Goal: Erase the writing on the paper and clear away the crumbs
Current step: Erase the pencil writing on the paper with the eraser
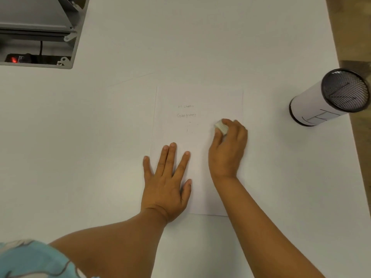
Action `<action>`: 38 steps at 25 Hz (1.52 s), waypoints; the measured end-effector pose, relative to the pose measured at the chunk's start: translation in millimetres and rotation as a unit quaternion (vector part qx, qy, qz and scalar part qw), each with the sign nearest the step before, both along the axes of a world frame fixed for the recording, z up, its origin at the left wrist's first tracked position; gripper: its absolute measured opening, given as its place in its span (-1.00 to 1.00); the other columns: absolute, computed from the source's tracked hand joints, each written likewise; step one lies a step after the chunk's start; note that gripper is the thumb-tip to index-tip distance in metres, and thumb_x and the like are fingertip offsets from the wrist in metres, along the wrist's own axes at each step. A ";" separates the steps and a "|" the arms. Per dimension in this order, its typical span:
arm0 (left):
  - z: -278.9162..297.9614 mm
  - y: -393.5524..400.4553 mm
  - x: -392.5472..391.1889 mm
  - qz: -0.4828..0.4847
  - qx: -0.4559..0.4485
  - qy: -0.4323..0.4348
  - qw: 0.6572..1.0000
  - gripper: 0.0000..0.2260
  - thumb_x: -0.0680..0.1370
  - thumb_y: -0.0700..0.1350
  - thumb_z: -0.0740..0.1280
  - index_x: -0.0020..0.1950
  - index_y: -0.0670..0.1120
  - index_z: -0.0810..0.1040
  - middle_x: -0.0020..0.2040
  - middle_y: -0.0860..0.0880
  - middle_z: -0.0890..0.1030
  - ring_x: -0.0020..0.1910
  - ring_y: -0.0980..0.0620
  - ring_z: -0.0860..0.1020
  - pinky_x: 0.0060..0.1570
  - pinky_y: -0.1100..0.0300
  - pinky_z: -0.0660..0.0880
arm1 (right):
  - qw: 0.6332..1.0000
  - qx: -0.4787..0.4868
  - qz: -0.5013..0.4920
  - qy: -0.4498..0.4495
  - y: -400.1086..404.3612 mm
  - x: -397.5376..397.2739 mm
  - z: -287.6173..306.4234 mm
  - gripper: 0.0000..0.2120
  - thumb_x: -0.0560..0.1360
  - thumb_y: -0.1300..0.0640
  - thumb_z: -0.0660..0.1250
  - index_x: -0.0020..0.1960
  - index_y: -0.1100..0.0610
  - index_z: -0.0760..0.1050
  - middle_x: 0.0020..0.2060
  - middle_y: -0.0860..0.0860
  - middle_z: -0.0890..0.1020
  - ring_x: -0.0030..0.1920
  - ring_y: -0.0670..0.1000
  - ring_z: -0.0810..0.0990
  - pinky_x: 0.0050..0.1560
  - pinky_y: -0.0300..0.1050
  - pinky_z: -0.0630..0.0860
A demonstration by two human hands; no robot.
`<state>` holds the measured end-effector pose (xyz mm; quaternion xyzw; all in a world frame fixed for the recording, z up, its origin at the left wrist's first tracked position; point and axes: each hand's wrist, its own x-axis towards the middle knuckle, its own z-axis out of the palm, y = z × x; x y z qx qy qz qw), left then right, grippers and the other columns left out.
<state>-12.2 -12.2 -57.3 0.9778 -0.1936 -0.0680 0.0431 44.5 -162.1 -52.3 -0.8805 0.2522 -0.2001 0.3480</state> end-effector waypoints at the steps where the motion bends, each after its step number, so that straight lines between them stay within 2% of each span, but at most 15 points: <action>1: 0.1 0.4 0.1 0.001 0.012 0.003 1.000 -0.46 0.56 0.14 -0.08 0.52 0.01 0.01 0.52 -0.13 0.05 0.49 -0.13 0.00 0.39 -0.29 -0.05 | 0.999 -0.029 0.019 0.025 1.1 1.8 -1.2 -0.79 0.52 0.27 0.21 0.14 0.23 0.43 0.14 0.24 0.49 0.27 0.20 0.39 0.40 0.17 0.18; 4: 1.0 2.1 2.2 0.017 0.020 0.024 0.999 -0.44 0.53 0.21 -0.20 0.49 0.07 -0.21 0.52 -0.06 -0.16 0.49 -0.05 -0.20 0.40 -0.21 -0.22 | 0.995 -0.058 0.047 0.063 4.5 3.9 -1.0 -0.79 0.52 0.30 0.18 0.14 0.24 0.42 0.18 0.25 0.47 0.36 0.18 0.29 0.45 0.15 -0.03; 6: 5.3 1.8 -0.3 0.037 -0.020 0.040 0.998 -0.41 0.50 0.25 -0.22 0.47 0.09 -0.26 0.51 -0.02 -0.22 0.47 0.00 -0.26 0.41 -0.10 -0.28 | 0.995 -0.059 0.056 0.064 3.3 0.9 1.6 -0.79 0.53 0.30 0.18 0.15 0.24 0.41 0.19 0.25 0.45 0.37 0.16 0.29 0.46 0.13 -0.03; 9: 14.3 0.7 -15.6 0.052 -0.112 0.070 0.990 -0.39 0.49 0.27 -0.14 0.48 0.09 -0.19 0.52 0.00 -0.13 0.49 0.04 -0.17 0.44 0.01 -0.22 | 0.991 -0.072 0.085 0.071 -1.6 -11.7 4.3 -0.77 0.52 0.30 0.19 0.17 0.25 0.40 0.19 0.24 0.45 0.34 0.15 0.32 0.45 0.12 0.02; 11: 17.6 6.2 -39.2 0.028 -0.129 0.086 0.987 -0.40 0.49 0.27 -0.14 0.47 0.11 -0.21 0.52 0.02 -0.14 0.49 0.07 -0.18 0.44 0.05 -0.24 | 0.988 -0.084 0.104 0.079 -4.9 -29.0 5.7 -0.76 0.52 0.30 0.21 0.18 0.27 0.40 0.19 0.25 0.45 0.31 0.17 0.35 0.43 0.14 0.09; 14: 20.7 11.0 -67.7 -0.018 -0.109 0.089 0.990 -0.43 0.52 0.25 -0.16 0.47 0.11 -0.22 0.51 0.05 -0.18 0.50 0.05 -0.17 0.42 -0.02 -0.26 | 0.986 -0.087 0.113 0.087 -6.9 -63.8 6.0 -0.77 0.51 0.29 0.23 0.15 0.29 0.41 0.18 0.27 0.46 0.28 0.20 0.38 0.42 0.17 0.13; 17: 24.6 9.3 -61.9 -0.016 -0.084 0.046 0.995 -0.44 0.53 0.19 -0.14 0.49 -0.01 -0.10 0.51 -0.03 -0.07 0.49 -0.04 -0.09 0.41 -0.11 -0.22 | 0.985 -0.100 0.118 0.078 -6.2 -97.3 3.5 -0.80 0.50 0.30 0.25 0.11 0.32 0.43 0.16 0.30 0.49 0.25 0.25 0.42 0.39 0.21 0.18; 21: 16.2 21.4 -38.1 0.001 -0.011 0.061 0.998 -0.35 0.47 0.26 -0.29 0.45 -0.05 -0.32 0.49 -0.04 -0.28 0.45 0.02 -0.33 0.39 -0.08 -0.36 | 0.988 -0.091 0.103 0.068 -7.3 -117.5 0.3 -0.79 0.49 0.29 0.26 0.11 0.32 0.43 0.15 0.30 0.50 0.23 0.28 0.43 0.31 0.27 0.30; 24: 7.7 28.8 -38.0 -0.001 0.018 0.055 0.998 -0.32 0.46 0.30 -0.30 0.45 -0.04 -0.36 0.49 -0.04 -0.31 0.45 0.01 -0.35 0.40 -0.10 -0.34 | 0.990 -0.090 0.108 0.033 -9.1 -118.0 2.8 -0.79 0.46 0.27 0.30 0.09 0.23 0.46 0.01 0.20 0.55 0.09 0.20 0.47 0.16 0.12 0.45; 26: 4.4 27.7 -38.3 -0.004 0.013 0.051 0.999 -0.33 0.49 0.29 -0.26 0.47 -0.05 -0.32 0.51 -0.04 -0.28 0.47 0.01 -0.32 0.41 -0.10 -0.32 | 0.990 -0.110 0.088 0.020 -12.0 -120.6 1.4 -0.79 0.42 0.20 0.35 0.06 0.18 0.51 -0.11 0.12 0.58 -0.03 0.12 0.49 0.01 -0.07 0.44; 28: 4.2 28.0 -37.7 -0.004 0.007 0.040 0.999 -0.34 0.50 0.26 -0.25 0.48 -0.06 -0.29 0.51 -0.05 -0.25 0.47 0.01 -0.29 0.41 -0.09 -0.33 | 0.996 -0.060 0.063 0.013 1.0 -126.1 3.4 -0.78 0.40 0.15 0.38 0.04 0.15 0.54 -0.16 0.08 0.58 -0.14 0.05 0.52 -0.11 -0.15 0.44; 31: 5.1 27.9 -36.5 -0.004 0.002 0.043 0.999 -0.38 0.51 0.21 -0.25 0.48 -0.07 -0.28 0.51 -0.06 -0.24 0.48 0.00 -0.28 0.41 -0.09 -0.32 | 0.992 0.012 0.122 0.021 38.9 -130.1 5.3 -0.75 0.39 0.16 0.40 0.05 0.18 0.55 -0.17 0.09 0.58 -0.26 0.00 0.56 -0.28 -0.22 0.54; 33: 5.7 28.0 -37.9 -0.005 0.003 0.042 0.999 -0.40 0.52 0.17 -0.24 0.48 -0.07 -0.28 0.51 -0.06 -0.23 0.48 -0.01 -0.27 0.41 -0.10 -0.32 | 0.990 0.018 0.136 0.014 39.7 -126.5 6.4 -0.76 0.37 0.19 0.42 0.02 0.21 0.56 -0.19 0.10 0.57 -0.32 -0.04 0.54 -0.33 -0.28 0.51; 36: 4.5 27.5 -37.3 -0.004 -0.006 0.043 0.999 -0.41 0.53 0.14 -0.19 0.50 -0.09 -0.23 0.52 -0.07 -0.19 0.49 -0.02 -0.24 0.42 -0.10 -0.30 | 0.997 0.070 -0.011 -0.009 14.8 -120.0 3.4 -0.83 0.33 0.25 0.45 -0.09 0.24 0.58 -0.23 0.09 0.51 -0.35 -0.07 0.48 -0.31 -0.40 0.41; 38: 5.8 27.7 -38.3 -0.005 -0.014 0.043 0.999 -0.41 0.54 0.13 -0.17 0.50 -0.10 -0.19 0.52 -0.07 -0.17 0.49 -0.02 -0.21 0.42 -0.11 -0.29 | 0.997 0.074 -0.018 -0.010 20.5 -122.9 4.0 -0.83 0.33 0.27 0.45 -0.09 0.26 0.57 -0.24 0.09 0.50 -0.35 -0.08 0.46 -0.28 -0.50 0.38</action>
